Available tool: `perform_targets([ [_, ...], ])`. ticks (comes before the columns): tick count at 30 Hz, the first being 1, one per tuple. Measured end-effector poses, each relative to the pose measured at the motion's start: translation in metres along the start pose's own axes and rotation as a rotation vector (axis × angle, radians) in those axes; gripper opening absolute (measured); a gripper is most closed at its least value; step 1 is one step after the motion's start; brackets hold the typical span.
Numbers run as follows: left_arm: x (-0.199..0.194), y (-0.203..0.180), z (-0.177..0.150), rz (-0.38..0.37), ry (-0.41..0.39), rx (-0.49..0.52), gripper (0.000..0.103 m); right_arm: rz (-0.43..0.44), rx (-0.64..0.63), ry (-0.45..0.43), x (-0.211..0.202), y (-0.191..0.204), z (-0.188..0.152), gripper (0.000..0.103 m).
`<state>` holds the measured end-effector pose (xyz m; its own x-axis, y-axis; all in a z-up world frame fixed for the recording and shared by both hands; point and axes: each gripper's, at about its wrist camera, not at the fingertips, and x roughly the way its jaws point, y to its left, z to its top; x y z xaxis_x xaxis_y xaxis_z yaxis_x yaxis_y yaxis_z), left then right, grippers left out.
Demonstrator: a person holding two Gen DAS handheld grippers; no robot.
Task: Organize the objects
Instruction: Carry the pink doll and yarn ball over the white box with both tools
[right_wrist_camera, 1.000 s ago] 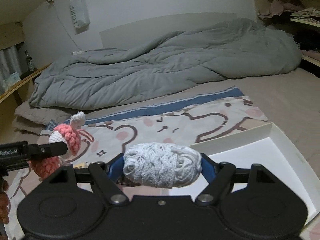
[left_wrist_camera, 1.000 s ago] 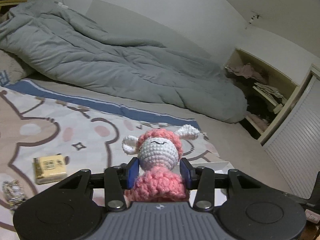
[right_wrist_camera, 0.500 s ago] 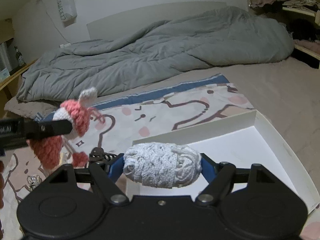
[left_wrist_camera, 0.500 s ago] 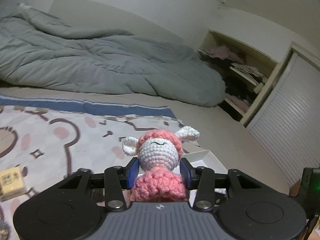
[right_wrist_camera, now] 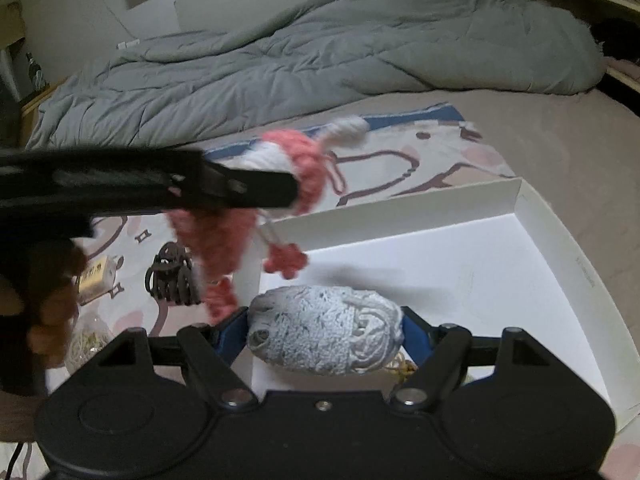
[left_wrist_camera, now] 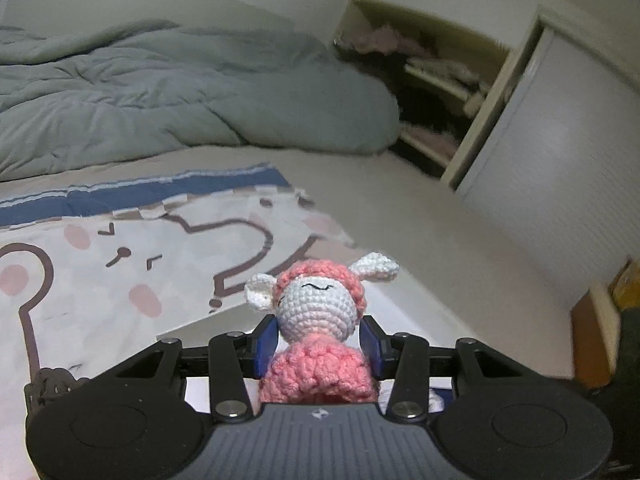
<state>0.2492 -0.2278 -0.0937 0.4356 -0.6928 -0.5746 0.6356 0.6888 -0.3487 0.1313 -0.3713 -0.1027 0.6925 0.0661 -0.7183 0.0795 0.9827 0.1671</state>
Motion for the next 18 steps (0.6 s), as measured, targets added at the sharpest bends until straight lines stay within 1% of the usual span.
perform_targets([
  [5, 0.020, 0.012, -0.011, 0.033, 0.040, 0.026, 0.046, 0.034, -0.050, 0.043, 0.012, 0.002, -0.004, 0.079],
  [9, 0.029, 0.021, -0.016, 0.031, 0.040, 0.009, 0.046, 0.045, -0.095, 0.086, 0.023, 0.009, -0.008, 0.079],
  [12, 0.035, 0.025, -0.019, 0.068, 0.044, -0.002, 0.048, 0.060, -0.114, 0.105, 0.029, 0.012, -0.012, 0.079],
  [14, 0.037, 0.029, -0.020, 0.083, 0.059, -0.019, 0.049, 0.077, -0.116, 0.116, 0.032, 0.012, -0.014, 0.080],
  [16, 0.037, 0.032, -0.020, 0.094, 0.077, -0.027, 0.053, 0.075, -0.112, 0.132, 0.034, 0.012, -0.016, 0.082],
  [18, 0.034, 0.032, -0.020, 0.104, 0.083, -0.020, 0.053, 0.057, -0.112, 0.146, 0.035, 0.012, -0.018, 0.083],
])
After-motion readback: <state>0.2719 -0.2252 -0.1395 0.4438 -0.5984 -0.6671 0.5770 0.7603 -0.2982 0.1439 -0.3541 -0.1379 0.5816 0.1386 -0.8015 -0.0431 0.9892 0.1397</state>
